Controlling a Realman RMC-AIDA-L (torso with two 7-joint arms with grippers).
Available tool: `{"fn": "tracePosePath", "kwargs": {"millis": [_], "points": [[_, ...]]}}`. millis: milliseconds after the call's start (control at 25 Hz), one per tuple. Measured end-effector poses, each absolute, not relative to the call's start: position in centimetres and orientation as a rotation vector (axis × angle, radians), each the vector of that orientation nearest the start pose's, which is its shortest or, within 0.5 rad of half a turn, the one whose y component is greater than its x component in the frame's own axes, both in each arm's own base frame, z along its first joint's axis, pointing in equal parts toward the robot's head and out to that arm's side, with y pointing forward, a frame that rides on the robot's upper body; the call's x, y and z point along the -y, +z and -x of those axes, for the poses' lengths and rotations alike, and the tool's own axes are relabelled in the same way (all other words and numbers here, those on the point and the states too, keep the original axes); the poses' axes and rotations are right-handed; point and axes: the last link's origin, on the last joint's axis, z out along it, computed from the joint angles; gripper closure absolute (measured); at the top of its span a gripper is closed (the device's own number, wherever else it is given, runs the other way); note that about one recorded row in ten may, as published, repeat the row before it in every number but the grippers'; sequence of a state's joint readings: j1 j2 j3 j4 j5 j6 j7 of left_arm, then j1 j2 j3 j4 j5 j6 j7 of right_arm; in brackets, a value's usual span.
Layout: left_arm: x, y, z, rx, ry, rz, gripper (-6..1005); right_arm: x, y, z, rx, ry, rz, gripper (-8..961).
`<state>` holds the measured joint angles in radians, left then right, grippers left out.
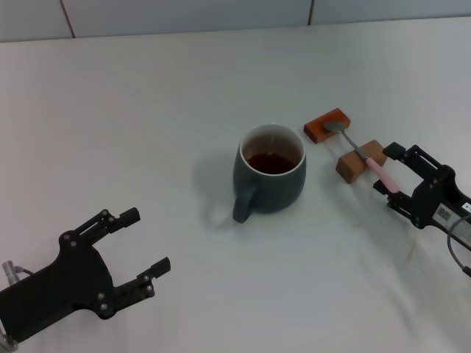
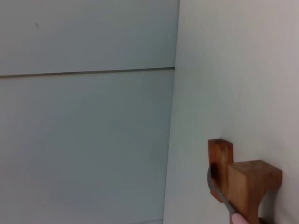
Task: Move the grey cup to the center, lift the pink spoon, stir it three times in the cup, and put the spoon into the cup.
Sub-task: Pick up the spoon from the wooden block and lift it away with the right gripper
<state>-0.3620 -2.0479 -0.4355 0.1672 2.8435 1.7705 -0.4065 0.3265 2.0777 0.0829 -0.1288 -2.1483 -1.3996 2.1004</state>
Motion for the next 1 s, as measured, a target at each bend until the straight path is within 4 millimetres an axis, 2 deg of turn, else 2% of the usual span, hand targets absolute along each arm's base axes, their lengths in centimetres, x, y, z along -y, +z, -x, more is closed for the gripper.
{"fn": "tracePosePath", "kwargs": {"millis": [1000], "points": [[-20.86,-3.49,31.88,0.204,-0.949,2.457,194,-25.75,-3.59,-35.49,-2.222,1.454,1.267,212]]}}
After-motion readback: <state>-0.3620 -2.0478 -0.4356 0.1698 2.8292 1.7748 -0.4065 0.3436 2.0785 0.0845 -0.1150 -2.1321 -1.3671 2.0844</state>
